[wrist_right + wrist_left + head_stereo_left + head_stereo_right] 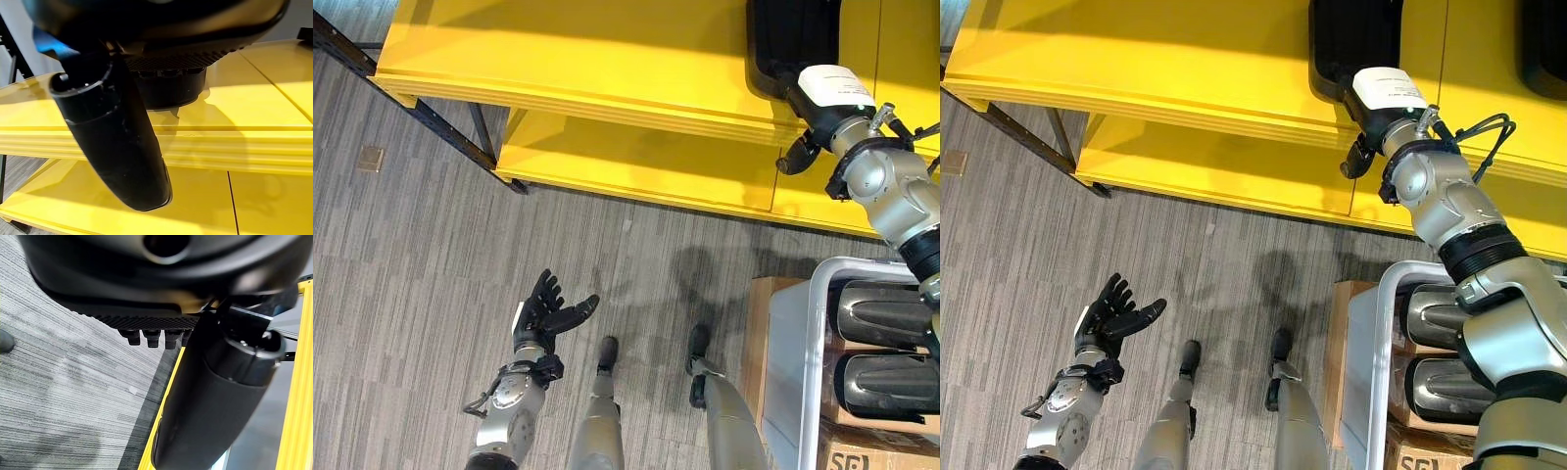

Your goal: Move parts from the plastic box to the shelf.

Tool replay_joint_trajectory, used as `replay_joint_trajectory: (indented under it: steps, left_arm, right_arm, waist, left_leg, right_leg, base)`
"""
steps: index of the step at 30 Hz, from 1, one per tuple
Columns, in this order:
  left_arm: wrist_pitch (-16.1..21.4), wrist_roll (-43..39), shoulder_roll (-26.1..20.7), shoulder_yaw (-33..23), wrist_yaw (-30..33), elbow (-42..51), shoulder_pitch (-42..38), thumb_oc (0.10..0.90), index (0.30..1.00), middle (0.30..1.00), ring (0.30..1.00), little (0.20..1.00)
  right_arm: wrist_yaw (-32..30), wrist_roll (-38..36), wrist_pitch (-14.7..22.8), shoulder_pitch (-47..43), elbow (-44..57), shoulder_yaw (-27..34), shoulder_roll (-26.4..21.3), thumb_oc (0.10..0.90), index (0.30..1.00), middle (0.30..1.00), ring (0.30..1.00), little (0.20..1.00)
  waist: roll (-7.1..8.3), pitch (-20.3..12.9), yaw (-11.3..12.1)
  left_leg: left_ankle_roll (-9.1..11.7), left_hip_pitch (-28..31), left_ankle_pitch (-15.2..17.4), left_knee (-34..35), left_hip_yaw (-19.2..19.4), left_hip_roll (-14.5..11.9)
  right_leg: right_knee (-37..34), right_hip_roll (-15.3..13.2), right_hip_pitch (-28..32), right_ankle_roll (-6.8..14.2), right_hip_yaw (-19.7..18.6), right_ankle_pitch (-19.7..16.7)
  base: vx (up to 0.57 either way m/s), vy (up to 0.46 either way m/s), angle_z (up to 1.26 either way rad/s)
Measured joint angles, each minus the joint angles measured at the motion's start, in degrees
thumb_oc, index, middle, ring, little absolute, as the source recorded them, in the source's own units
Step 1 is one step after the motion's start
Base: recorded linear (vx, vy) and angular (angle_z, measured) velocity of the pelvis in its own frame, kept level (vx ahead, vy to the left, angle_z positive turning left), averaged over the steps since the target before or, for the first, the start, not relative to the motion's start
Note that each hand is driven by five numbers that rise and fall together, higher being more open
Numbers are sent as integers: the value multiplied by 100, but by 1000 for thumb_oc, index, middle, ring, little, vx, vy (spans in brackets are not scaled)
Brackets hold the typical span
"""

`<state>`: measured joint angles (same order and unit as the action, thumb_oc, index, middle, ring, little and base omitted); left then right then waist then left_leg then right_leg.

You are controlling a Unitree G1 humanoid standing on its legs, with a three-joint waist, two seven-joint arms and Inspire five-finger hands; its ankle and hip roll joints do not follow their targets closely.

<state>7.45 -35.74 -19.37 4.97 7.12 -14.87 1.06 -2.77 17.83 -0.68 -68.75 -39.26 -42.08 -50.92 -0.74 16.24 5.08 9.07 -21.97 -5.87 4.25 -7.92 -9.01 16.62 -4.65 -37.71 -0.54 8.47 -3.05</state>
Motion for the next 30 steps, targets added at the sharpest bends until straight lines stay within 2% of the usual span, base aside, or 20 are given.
replay_joint_trajectory:
  steps: [17, 20, 30]
  left_arm:
    - [16, -7, -1, -6, 10, 170, -1, 900, 1000, 1000, 1000, 1000]
    - [18, -8, -2, -6, 12, 175, 2, 900, 1000, 1000, 1000, 1000]
    - [55, -160, -2, -5, 9, 208, -1, 900, 1000, 1000, 1000, 1000]
  right_arm:
    - [-99, -57, -14, -433, -502, -217, 118, 900, 1000, 1000, 1000, 1000]
    - [-99, -58, -37, -492, -612, -217, 117, 900, 1000, 1000, 1000, 1000]
    - [-139, -109, -37, -645, -612, -268, 117, 900, 1000, 1000, 1000, 1000]
  waist:
    - [-6, -2, 68]
    - [-33, -2, 150]
    - [-81, -6, 159]
  left_leg:
    - [29, -112, -46, 0, -37, -9]
    - [23, -119, -51, -1, -48, -17]
    - [29, -217, -77, -3, -61, -17]
  right_leg:
    - [162, -13, -171, -61, 26, 43]
    - [198, -15, -190, -85, 44, 60]
    - [275, -24, -316, -108, 52, 76]
  base:
    - [-1, 0, 1]
    - [0, 2, 1]
    - [0, 0, 0]
